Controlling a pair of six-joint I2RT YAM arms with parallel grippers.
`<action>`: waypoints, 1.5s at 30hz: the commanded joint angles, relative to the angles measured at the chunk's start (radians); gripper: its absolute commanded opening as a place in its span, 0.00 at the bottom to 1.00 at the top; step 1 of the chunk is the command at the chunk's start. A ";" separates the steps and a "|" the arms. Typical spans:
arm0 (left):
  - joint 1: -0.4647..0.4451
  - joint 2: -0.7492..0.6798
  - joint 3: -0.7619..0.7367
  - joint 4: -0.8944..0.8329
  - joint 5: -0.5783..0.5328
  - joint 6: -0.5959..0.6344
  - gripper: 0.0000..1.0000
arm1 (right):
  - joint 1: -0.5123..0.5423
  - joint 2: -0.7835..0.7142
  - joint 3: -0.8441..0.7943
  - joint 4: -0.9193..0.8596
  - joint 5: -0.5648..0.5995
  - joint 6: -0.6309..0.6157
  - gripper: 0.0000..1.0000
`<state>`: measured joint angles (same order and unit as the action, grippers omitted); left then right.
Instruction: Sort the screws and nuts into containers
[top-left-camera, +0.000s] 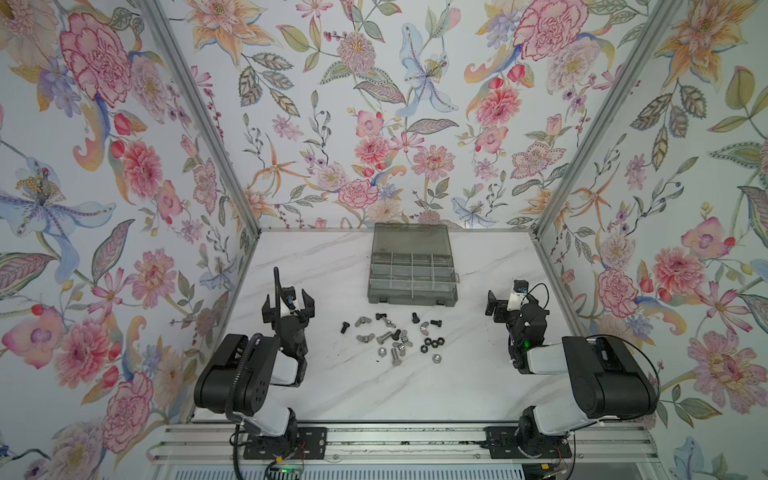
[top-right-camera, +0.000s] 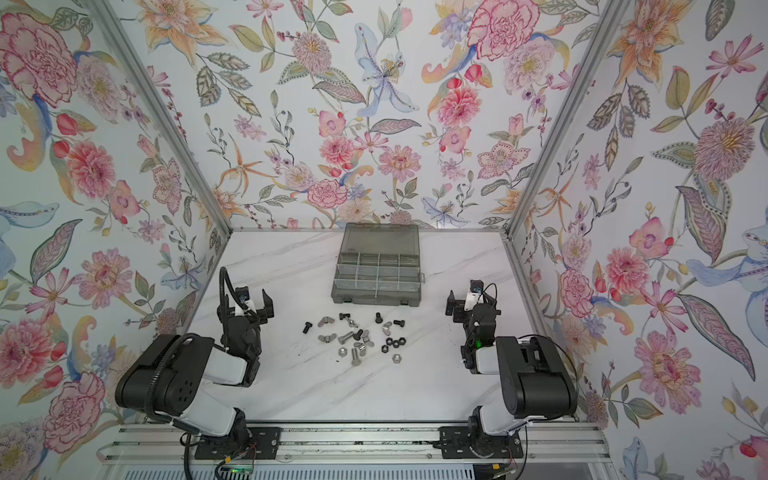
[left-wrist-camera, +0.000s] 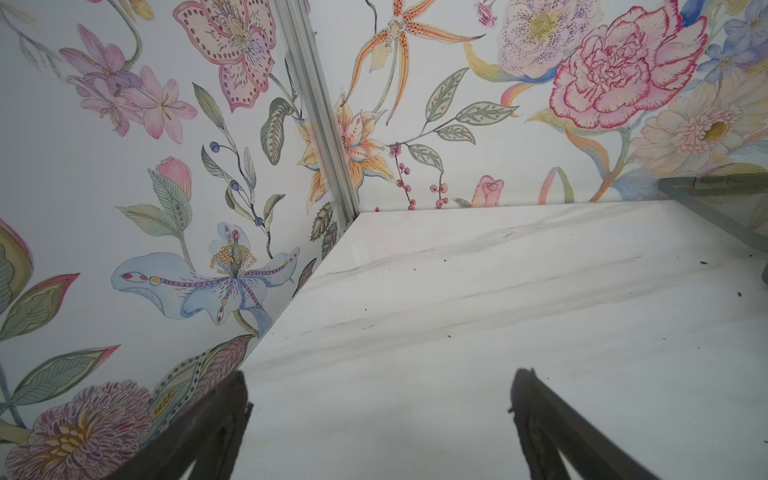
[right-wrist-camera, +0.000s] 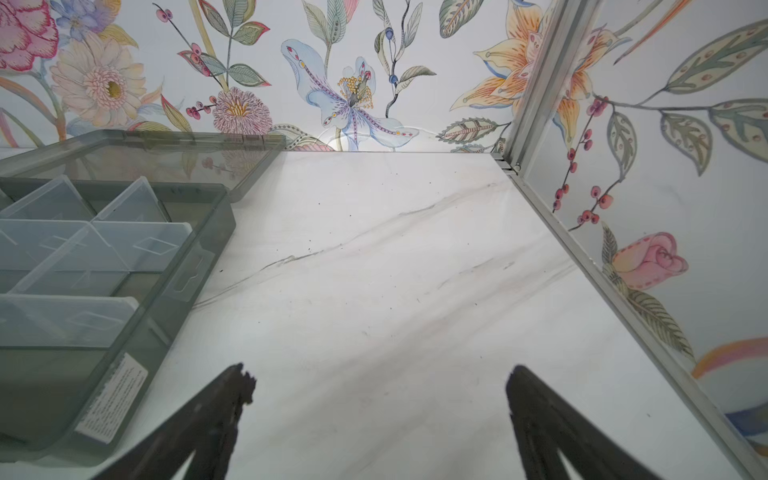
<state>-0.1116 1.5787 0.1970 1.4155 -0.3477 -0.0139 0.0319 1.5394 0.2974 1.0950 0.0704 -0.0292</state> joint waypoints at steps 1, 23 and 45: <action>-0.003 0.010 0.001 0.032 0.004 0.011 0.99 | -0.006 0.009 0.001 0.002 -0.006 -0.002 0.99; -0.003 0.010 0.002 0.030 0.005 0.010 0.99 | -0.003 0.009 -0.001 0.003 -0.004 -0.003 0.99; -0.003 -0.007 -0.008 0.029 0.084 0.037 0.99 | -0.003 -0.027 -0.007 -0.011 -0.011 -0.005 0.99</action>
<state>-0.1116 1.5787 0.1967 1.4166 -0.3191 -0.0055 0.0319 1.5387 0.2974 1.0939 0.0673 -0.0292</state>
